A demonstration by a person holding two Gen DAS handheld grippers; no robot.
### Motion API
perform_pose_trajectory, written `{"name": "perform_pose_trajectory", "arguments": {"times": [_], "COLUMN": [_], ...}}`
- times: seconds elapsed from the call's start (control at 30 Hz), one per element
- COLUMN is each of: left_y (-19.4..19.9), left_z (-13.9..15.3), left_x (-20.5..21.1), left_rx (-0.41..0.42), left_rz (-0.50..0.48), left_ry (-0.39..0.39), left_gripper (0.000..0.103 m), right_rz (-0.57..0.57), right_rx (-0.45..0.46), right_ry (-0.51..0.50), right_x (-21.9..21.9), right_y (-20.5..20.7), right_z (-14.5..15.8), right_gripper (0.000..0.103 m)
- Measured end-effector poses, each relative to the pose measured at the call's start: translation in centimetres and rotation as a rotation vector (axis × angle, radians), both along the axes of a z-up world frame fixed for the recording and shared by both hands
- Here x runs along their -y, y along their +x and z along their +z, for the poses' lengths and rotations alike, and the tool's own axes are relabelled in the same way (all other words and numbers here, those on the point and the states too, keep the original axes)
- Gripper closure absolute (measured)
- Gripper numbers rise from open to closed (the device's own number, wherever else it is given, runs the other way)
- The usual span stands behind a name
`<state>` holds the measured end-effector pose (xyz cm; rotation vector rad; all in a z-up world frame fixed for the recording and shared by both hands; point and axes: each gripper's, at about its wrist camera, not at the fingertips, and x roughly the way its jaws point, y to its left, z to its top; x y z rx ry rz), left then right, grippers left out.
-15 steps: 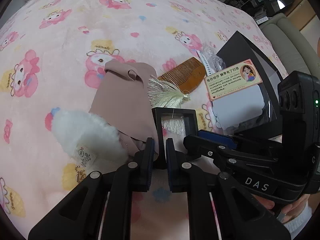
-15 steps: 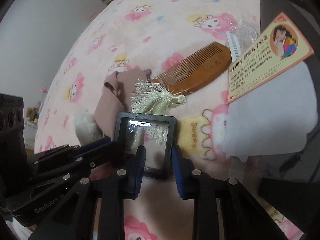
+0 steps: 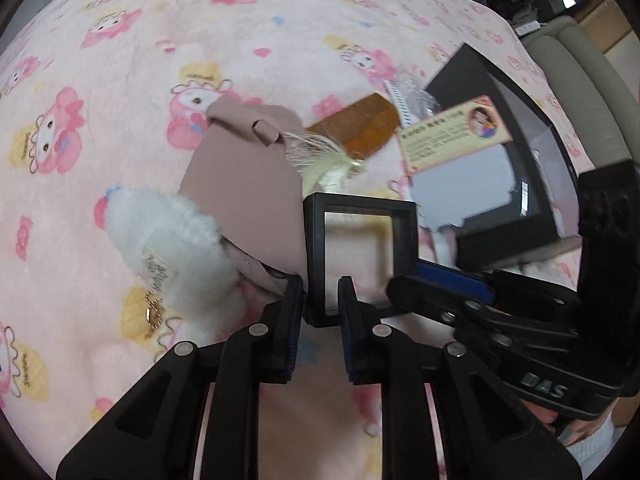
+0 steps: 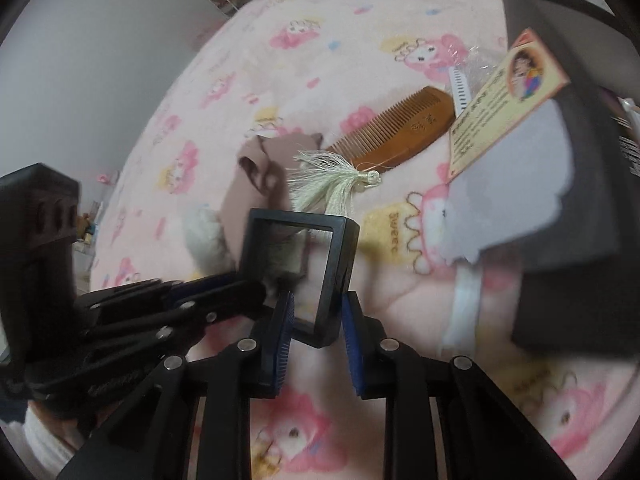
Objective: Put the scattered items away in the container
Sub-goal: 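Carry the black square frame in the right gripper toward the black box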
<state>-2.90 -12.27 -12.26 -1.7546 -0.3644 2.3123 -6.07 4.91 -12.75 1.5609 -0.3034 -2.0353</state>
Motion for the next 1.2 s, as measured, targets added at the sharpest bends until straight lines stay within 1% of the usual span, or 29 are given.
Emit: {"name": "perform_pose_trajectory", "arguments": {"times": [0.1,0.13,0.17,0.23,0.27,0.3,0.37,0.47,0.5,0.57,0.6,0.63,0.7,0.73,0.8,0.87,0.9,1.0,1.07,1.1,1.17,1.2], "left_y": [1.3,1.8,2.3,3.1,3.5,3.5,3.3,3.7,3.9,4.1,3.9,3.6,3.1,3.1,2.6,2.9,3.0,3.6,3.6,3.6,3.7,3.7], "left_z": [0.1,-0.1,-0.2,-0.7,-0.9,-1.1,-1.0,0.0,0.5,1.1,1.3,1.3,1.4,1.4,1.1,0.6,0.4,-0.6,-1.3,-1.3,-0.4,0.4], "left_x": [-1.2,-1.7,-2.2,-2.9,-3.0,-3.0,-2.6,-2.9,-3.1,-3.4,-3.0,-2.4,-1.0,-0.7,-1.8,-2.4,-2.6,-3.0,-3.3,-3.5,-4.1,-4.4], "left_rx": [0.03,0.041,0.051,0.068,0.074,0.076,0.037,-0.043,-0.076,-0.133,-0.132,-0.118,-0.1,-0.111,-0.119,-0.081,-0.06,-0.004,0.041,0.052,0.042,0.028], "left_rz": [-0.043,-0.058,-0.074,-0.106,-0.108,-0.092,-0.012,0.029,0.034,0.04,0.05,0.067,0.105,0.094,0.036,-0.013,-0.021,-0.023,-0.015,-0.012,-0.015,-0.019], "left_ry": [0.007,0.008,0.01,0.009,0.009,0.004,-0.05,-0.08,-0.123,-0.261,-0.28,-0.257,-0.185,-0.161,-0.108,-0.015,0.009,0.042,0.05,0.041,0.027,0.03], "left_gripper": [0.087,0.087,0.087,0.084,0.084,0.081,0.081,0.081,0.081,0.081,0.081,0.081,0.081,0.081,0.081,0.081,0.081,0.081,0.087,0.087,0.087,0.087], "right_rz": [-0.031,-0.037,-0.039,-0.042,-0.045,-0.054,-0.081,-0.11,-0.116,-0.12,-0.122,-0.126,-0.136,-0.145,-0.153,-0.151,-0.146,-0.128,-0.097,-0.082,-0.063,-0.058], "right_rx": [0.017,0.025,0.033,0.055,0.072,0.095,0.117,0.07,0.06,0.047,0.047,0.049,0.058,0.059,0.052,0.035,0.036,0.053,0.073,0.085,0.074,0.066], "right_ry": [-0.004,0.008,0.026,0.06,0.063,0.062,0.067,0.105,0.118,0.142,0.154,0.16,0.157,0.149,0.133,0.121,0.113,0.088,0.082,0.079,0.105,0.101], "right_x": [-1.4,-1.7,-1.1,-1.1,-0.9,-0.9,-1.4,-1.4,-1.4,-1.3,-1.4,-1.6,-2.1,-2.3,-2.8,-2.6,-2.5,-2.2,-1.5,-1.1,-0.7,-0.8], "right_y": [1.7,2.3,2.5,3.5,3.8,4.0,4.1,3.5,3.4,3.2,3.2,3.3,3.4,3.5,3.7,3.7,3.7,3.4,2.9,2.7,2.8,2.9], "right_z": [0.2,0.2,0.2,-0.3,-1.0,-1.5,-2.1,-1.8,-1.7,-1.8,-2.0,-2.1,-2.2,-2.1,-1.6,-1.3,-1.2,-1.8,-2.5,-2.8,-2.4,-1.7], "right_gripper": [0.082,0.082,0.082,0.082,0.082,0.082,0.082,0.082,0.082,0.082,0.082,0.082,0.082,0.082,0.082,0.082,0.082,0.082,0.082,0.079,0.08,0.08]}}
